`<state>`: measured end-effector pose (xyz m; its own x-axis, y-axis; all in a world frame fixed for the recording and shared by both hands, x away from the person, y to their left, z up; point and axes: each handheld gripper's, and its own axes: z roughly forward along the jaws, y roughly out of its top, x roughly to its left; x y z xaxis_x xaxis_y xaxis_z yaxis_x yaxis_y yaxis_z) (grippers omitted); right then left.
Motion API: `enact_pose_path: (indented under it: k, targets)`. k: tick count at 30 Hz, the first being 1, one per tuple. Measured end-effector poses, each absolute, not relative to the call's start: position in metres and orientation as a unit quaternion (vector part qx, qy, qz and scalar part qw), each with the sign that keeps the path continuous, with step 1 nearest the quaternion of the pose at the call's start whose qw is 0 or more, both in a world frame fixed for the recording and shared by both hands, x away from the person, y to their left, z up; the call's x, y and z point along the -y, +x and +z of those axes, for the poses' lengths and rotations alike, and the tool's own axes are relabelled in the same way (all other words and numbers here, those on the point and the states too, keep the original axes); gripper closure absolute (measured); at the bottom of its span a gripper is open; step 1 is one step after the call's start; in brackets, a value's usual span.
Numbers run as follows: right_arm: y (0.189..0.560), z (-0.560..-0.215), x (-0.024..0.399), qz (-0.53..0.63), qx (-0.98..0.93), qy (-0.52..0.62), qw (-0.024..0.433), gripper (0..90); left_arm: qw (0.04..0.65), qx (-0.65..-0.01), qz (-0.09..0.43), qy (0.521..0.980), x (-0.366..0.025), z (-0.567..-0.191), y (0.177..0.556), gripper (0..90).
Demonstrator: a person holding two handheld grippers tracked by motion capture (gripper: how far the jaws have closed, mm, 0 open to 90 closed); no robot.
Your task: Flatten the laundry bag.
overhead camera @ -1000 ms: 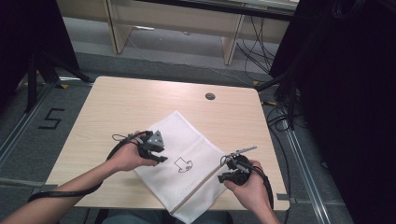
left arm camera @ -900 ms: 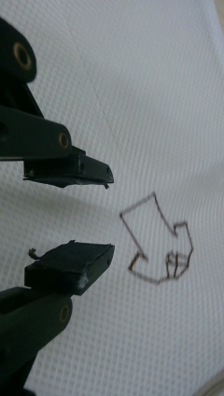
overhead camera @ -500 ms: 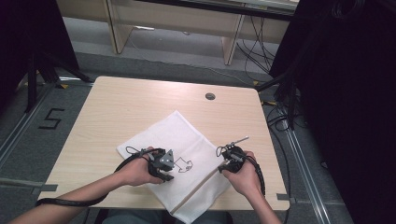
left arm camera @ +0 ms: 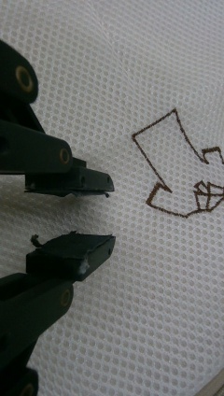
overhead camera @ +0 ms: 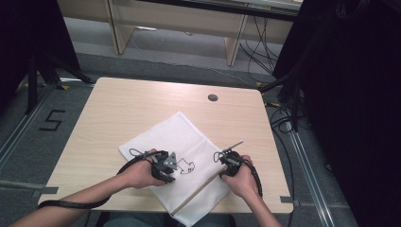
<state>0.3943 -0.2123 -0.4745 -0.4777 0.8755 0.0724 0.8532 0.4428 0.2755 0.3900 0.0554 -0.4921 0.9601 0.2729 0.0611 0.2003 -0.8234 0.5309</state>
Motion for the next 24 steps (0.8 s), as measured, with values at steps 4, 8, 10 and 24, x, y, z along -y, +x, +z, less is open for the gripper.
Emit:
enact_pose_path:
  k: [4, 8, 10, 24]
  targets:
    - [0.394, -0.477, 0.211, 0.142, -0.849, 0.507, 0.040, 90.0, 0.267, -0.133, 0.068, 0.952, -0.058, -0.492, 0.394, 68.3]
    - [0.392, -0.477, 0.207, 0.139, -0.847, 0.512, 0.035, 90.0, 0.260, -0.136, 0.071, 0.953, -0.061, -0.491, 0.399, 68.4]
    - [0.392, -0.475, 0.206, 0.139, -0.849, 0.509, 0.029, 90.0, 0.252, -0.131, 0.077, 0.956, -0.062, -0.490, 0.402, 68.4]
    - [0.379, -0.478, 0.189, 0.144, -0.875, 0.461, 0.027, 90.0, 0.239, -0.158, 0.101, 0.953, -0.073, -0.489, 0.423, 69.1]
